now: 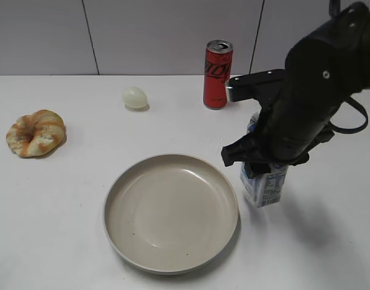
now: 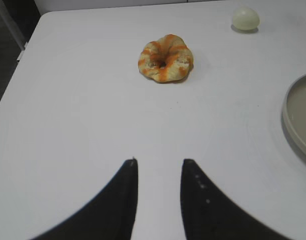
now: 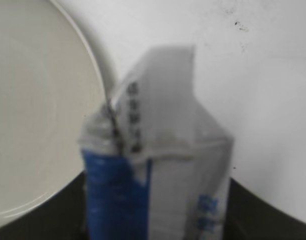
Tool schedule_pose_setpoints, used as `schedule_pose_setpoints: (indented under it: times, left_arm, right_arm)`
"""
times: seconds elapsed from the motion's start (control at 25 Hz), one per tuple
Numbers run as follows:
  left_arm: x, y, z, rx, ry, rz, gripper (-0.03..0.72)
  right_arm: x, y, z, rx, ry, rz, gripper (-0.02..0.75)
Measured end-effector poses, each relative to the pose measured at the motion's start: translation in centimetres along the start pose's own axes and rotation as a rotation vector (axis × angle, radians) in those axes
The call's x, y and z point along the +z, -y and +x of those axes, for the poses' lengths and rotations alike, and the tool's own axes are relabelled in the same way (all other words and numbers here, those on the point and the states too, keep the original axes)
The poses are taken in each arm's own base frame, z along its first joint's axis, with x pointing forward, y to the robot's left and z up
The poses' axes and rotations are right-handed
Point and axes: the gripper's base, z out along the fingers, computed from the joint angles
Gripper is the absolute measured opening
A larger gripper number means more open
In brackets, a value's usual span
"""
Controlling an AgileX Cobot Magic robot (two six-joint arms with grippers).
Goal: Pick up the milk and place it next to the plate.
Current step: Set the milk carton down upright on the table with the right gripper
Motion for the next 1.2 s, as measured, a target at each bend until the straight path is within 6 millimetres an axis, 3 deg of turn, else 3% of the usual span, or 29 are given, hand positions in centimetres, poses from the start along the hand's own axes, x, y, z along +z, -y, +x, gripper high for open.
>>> schedule_pose_setpoints:
  times: [0.32,0.6,0.68,0.96,1.08,1.2]
  left_arm:
    - [0.0,0.0,0.0,0.0,0.0,0.0,0.228]
    - [0.0,0.0,0.0,0.0,0.0,0.0,0.228]
    - [0.0,0.0,0.0,0.0,0.0,0.0,0.228]
    - [0.0,0.0,0.0,0.0,0.0,0.0,0.228]
    - [0.0,0.0,0.0,0.0,0.0,0.0,0.228]
    - [0.0,0.0,0.0,0.0,0.0,0.0,0.228]
  right_arm:
    - [0.6,-0.3,-0.5,0.069,0.118,-0.001,0.306]
    - [3.3,-0.4,-0.1,0.069,0.05,0.027,0.31]
    - [3.5,-0.4,-0.1,0.074,0.048,0.025,0.341]
    - [3.4,-0.5,-0.2,0.074,0.053,0.023,0.554]
    - [1.8,-0.6,-1.0,0.044,0.08,0.02,0.576]
    - [-2.4,-0.9,-2.7,-0.008,0.178,-0.009,0.58]
